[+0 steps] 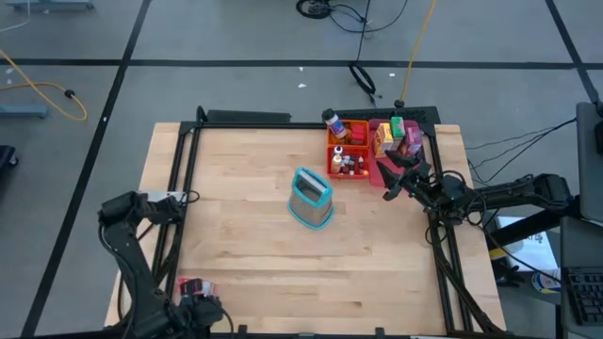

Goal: Pick & Place Kitchen Items
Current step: Put the blue cereal box into the red bin

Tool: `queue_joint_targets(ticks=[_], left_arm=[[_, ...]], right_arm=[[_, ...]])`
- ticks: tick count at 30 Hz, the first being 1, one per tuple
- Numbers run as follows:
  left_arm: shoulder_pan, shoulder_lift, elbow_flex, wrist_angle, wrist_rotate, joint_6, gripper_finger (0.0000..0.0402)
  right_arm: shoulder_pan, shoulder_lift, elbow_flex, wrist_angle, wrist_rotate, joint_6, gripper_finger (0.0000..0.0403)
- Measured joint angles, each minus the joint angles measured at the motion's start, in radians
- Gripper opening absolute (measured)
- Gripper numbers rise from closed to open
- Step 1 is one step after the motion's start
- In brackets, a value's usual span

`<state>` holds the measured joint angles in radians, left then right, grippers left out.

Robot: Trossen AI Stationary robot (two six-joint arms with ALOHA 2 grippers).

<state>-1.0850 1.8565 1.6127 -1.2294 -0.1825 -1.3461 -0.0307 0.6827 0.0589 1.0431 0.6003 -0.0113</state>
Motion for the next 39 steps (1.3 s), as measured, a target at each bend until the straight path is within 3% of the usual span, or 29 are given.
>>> queue_joint_targets(ticks=[4,12,20,24,30,33,39], left_arm=[[0.017,0.000,0.000,0.005,-0.001,0.090,0.0179],[0.081,0.000,0.000,0.017,-0.054,0.018,0.0179],[0.144,0.000,0.000,0.020,-0.021,0.026,0.0179],[0.155,0.000,0.000,0.070,-0.037,-0.049,0.0179],[0.175,0.000,0.000,0.193,-0.036,0.072,0.0181],[0.177,0.000,0.000,0.178,-0.027,0.073,0.0201],[0.158,0.000,0.000,0.137,-0.020,0.155,0.0284]], right_arm=[[0.000,0.000,0.000,0.000,0.000,0.000,0.0228],[0.000,0.000,0.000,-0.005,0.000,0.002,0.0227],[0.000,0.001,0.000,-0.026,0.000,0.003,0.0226],[0.000,0.001,0.000,-0.033,0.001,0.003,0.0226],[0.000,0.001,0.000,-0.032,0.001,0.003,0.0225],[0.000,0.001,0.000,-0.031,0.001,0.002,0.0222],[0.000,0.001,0.000,-0.038,0.001,0.000,0.0221]])
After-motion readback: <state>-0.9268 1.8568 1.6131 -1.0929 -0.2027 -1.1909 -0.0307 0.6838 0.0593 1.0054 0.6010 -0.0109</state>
